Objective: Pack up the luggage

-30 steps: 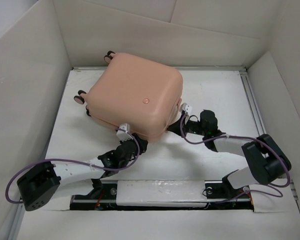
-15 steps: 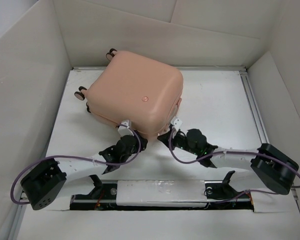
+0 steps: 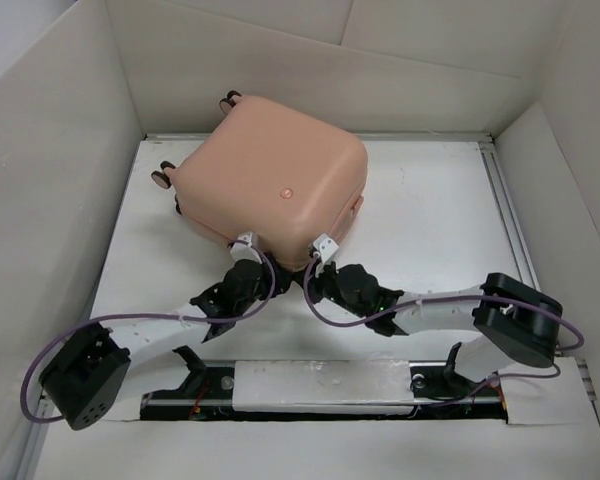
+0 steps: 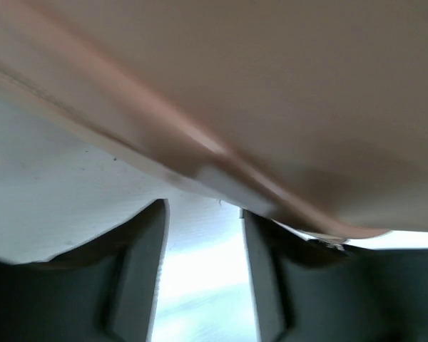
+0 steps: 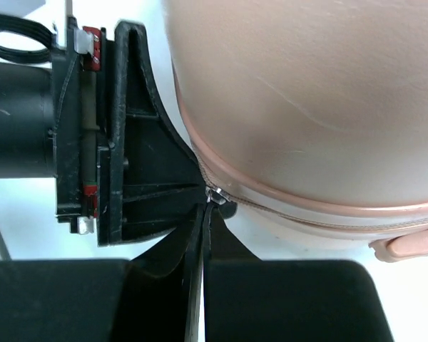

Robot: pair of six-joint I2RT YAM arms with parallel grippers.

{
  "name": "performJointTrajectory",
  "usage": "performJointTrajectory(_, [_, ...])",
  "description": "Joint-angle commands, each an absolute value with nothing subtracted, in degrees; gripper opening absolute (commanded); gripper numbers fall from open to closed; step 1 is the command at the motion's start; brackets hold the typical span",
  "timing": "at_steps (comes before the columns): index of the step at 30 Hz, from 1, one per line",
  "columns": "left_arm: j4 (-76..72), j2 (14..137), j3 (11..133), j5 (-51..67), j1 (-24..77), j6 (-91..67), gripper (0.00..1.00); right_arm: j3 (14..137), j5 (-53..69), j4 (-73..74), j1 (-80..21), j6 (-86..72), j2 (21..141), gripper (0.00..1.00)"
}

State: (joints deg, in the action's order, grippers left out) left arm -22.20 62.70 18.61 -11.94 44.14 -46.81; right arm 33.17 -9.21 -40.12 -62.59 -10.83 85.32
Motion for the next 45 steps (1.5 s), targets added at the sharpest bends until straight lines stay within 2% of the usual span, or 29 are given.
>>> performJointTrajectory(1, [-29.7,57.8,20.0,-12.7,41.7,-44.8,0.46,35.2,7.8,-44.2,-71.8,-18.3,86.0,0.00])
performJointTrajectory(3, [-27.4,52.7,18.7,-12.7,41.7,-44.8,0.55,31.0,3.9,-47.9,-71.8,-19.7,83.6,0.03])
performJointTrajectory(4, [-24.2,50.7,18.7,-12.7,41.7,-44.8,0.64,29.6,2.5,-47.9,-71.8,-20.5,82.1,0.12])
performJointTrajectory(5, [-22.4,46.4,18.2,-12.7,41.7,-44.8,0.67,28.0,0.3,-46.9,-71.8,-21.1,80.4,0.23])
performJointTrajectory(6, [-20.7,44.1,17.5,-12.7,41.7,-44.8,0.70,27.9,-0.6,-42.2,-71.8,-21.1,76.5,0.39])
performJointTrajectory(10, [-11.5,32.3,16.4,-13.3,41.7,-44.8,0.73,26.5,-9.8,-27.0,-71.2,-21.1,64.6,0.58])
performJointTrajectory(14, [-6.2,24.3,16.3,-14.3,41.7,-46.0,0.78,23.3,-18.1,-17.9,-67.2,-25.3,53.5,0.59])
performJointTrajectory(15, [-5.1,24.3,17.2,-14.3,41.7,-46.0,0.79,23.3,-21.8,-14.1,-64.0,-26.6,52.0,0.58])
performJointTrajectory(17, [-4.0,25.8,20.3,-16.0,41.7,-46.7,0.85,22.8,-22.3,-13.2,-59.4,-27.4,50.4,0.58])
performJointTrajectory(18, [-2.8,27.1,21.9,-16.0,41.7,-46.7,0.85,23.3,-21.1,-12.1,-56.5,-27.4,51.0,0.57])
performJointTrajectory(19, [-2.2,29.8,23.6,-16.0,41.7,-46.7,0.85,25.6,-17.7,-11.3,-50.1,-27.4,52.1,0.57])
performJointTrajectory(22, [0.4,31.6,30.5,-18.3,41.7,-46.1,0.87,30.6,-12.6,-10.0,-39.5,-27.4,61.3,0.59])
performJointTrajectory(24, [2.3,32.2,34.7,-20.6,41.7,-45.5,0.87,37.4,-8.0,-9.2,-36.6,-26.7,70.5,0.59])
performJointTrajectory(28, [7.6,32.2,38.1,-23.8,41.7,-44.0,0.87,47.2,-6.8,-7.9,-34.5,-27.9,83.6,0.60])
performJointTrajectory(33, [12.4,30.9,38.1,-25.7,41.7,-43.5,0.85,50.7,-2.4,-12.0,-32.4,-31.5,92.1,0.60])
performJointTrajectory(34, [12.4,30.4,37.5,-25.7,41.7,-43.5,0.85,50.7,-1.1,-13.5,-31.6,-32.0,93.3,0.58])
performJointTrajectory(36, [12.4,30.4,37.5,-25.1,41.7,-45.4,0.85,51.2,1.0,-14.7,-30.9,-33.8,96.9,0.49])
performJointTrajectory(37, [11.5,29.7,36.7,-25.7,41.7,-45.4,0.85,49.1,1.7,-17.7,-30.2,-34.5,97.6,0.33])
performJointTrajectory(40, [9.8,29.0,35.7,-26.8,41.7,-46.3,0.89,43.7,2.4,-21.1,-26.2,-37.1,97.2,0.02])
performJointTrajectory(44, [10.4,31.6,37.1,-28.3,41.7,-46.4,1.00,39.6,1.9,-19.9,-16.9,-35.5,89.1,0.00])
performJointTrajectory(45, [11.0,33.1,38.7,-28.3,41.7,-46.4,1.00,39.6,1.8,-18.5,-14.8,-34.7,85.7,0.00])
